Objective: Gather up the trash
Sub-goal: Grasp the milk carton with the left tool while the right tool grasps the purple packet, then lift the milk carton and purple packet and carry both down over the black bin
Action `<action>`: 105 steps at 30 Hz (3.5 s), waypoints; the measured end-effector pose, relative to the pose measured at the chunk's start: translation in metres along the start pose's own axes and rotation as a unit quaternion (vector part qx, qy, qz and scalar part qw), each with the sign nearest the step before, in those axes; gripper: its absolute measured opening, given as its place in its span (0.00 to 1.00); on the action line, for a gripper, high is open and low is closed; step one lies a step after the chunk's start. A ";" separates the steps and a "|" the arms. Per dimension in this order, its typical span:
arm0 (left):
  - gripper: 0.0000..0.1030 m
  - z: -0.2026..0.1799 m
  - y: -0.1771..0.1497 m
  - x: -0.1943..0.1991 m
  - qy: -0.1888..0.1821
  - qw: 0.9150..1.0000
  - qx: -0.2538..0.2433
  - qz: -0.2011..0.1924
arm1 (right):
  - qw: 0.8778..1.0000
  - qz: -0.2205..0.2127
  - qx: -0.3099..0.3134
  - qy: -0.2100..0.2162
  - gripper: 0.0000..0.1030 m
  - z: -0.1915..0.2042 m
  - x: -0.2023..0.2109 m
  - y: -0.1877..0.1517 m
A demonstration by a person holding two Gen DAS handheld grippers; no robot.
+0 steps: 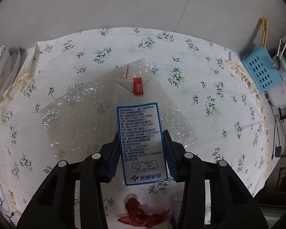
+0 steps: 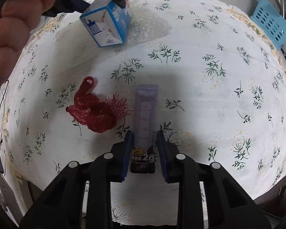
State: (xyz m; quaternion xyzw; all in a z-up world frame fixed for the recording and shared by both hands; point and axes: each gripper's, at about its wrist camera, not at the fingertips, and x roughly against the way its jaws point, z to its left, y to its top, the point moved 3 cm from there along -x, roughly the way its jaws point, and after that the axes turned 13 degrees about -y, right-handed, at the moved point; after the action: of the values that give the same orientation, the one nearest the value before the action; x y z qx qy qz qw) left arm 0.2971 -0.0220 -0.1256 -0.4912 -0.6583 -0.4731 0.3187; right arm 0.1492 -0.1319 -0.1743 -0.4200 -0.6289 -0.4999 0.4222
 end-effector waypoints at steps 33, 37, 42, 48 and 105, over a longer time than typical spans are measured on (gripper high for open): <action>0.40 0.000 -0.067 0.076 0.014 0.999 -0.016 -0.031 | 0.998 -0.036 -0.055 0.011 0.16 -0.060 0.041 -0.019; 0.40 -0.006 -0.077 0.082 0.012 0.999 -0.019 -0.032 | 0.997 -0.043 -0.057 0.010 0.16 -0.068 0.048 -0.022; 0.40 -0.014 -0.090 0.089 0.008 0.999 -0.023 -0.034 | 0.997 -0.055 -0.059 0.005 0.16 -0.079 0.056 -0.026; 0.40 -0.022 -0.106 0.104 0.001 0.999 -0.025 -0.040 | 0.996 -0.063 -0.062 0.004 0.16 -0.085 0.066 -0.035; 0.40 -0.060 -0.326 0.136 -0.006 0.999 0.013 -0.030 | 0.995 -0.092 -0.005 0.023 0.16 -0.110 0.118 -0.164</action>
State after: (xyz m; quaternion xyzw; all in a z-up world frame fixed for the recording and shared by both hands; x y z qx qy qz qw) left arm -0.0574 -0.0535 -0.0853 -0.4695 -0.6809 -0.4711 0.3068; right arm -0.0290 -0.2514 -0.0916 -0.3503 -0.6526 -0.5493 0.3868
